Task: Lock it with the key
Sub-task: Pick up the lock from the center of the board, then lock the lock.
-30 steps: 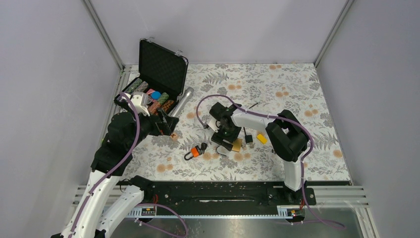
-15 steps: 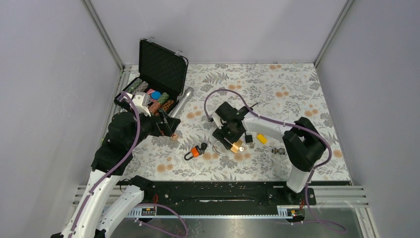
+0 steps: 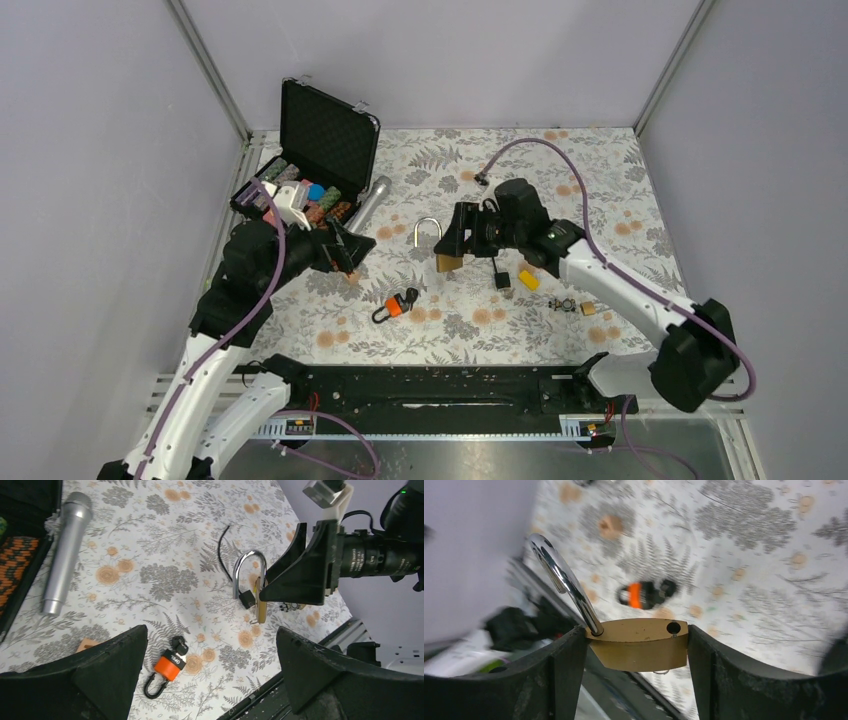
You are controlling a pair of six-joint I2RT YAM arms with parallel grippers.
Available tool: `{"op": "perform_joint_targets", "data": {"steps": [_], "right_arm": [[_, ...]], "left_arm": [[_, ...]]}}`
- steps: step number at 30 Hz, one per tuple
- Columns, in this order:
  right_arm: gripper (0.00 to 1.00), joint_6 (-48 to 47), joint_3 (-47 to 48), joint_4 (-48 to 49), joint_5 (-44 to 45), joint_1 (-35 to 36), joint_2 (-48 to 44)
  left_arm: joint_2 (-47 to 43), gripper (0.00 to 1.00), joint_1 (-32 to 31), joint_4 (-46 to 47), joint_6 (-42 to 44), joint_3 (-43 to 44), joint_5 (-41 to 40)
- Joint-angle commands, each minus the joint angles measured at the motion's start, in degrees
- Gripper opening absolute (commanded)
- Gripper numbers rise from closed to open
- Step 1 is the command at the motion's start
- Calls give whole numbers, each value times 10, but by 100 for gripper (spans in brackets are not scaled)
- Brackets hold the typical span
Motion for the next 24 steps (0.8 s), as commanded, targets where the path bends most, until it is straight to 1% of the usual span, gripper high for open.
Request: {"op": "perform_joint_targets", "data": {"steps": [1, 3, 6, 8, 10, 13, 14, 17, 21, 24], "right_arm": [[56, 257, -42, 212, -26, 0, -77], [56, 363, -72, 279, -6, 1, -95], [56, 483, -118, 380, 2, 1, -106], [55, 543, -142, 416, 15, 2, -111], [55, 589, -162, 444, 24, 5, -116], [53, 658, -186, 512, 14, 5, -112], [52, 673, -190, 530, 8, 5, -110], [52, 683, -182, 531, -6, 4, -106], [52, 702, -190, 547, 1, 5, -120], [52, 701, -188, 526, 3, 5, -135]], "left_arm": [[23, 98, -24, 80, -27, -8, 35], [34, 97, -53, 115, -36, -17, 37], [48, 96, -102, 169, -42, -32, 22], [58, 96, -135, 217, -44, -48, 4], [72, 92, -168, 271, -41, -64, -22], [99, 90, -220, 332, -17, -77, -88], [111, 90, -235, 341, -14, -75, -114], [146, 90, -267, 373, -22, -70, -172], [182, 90, -303, 436, -40, -92, -255], [189, 90, -316, 503, -44, -118, -288]]}}
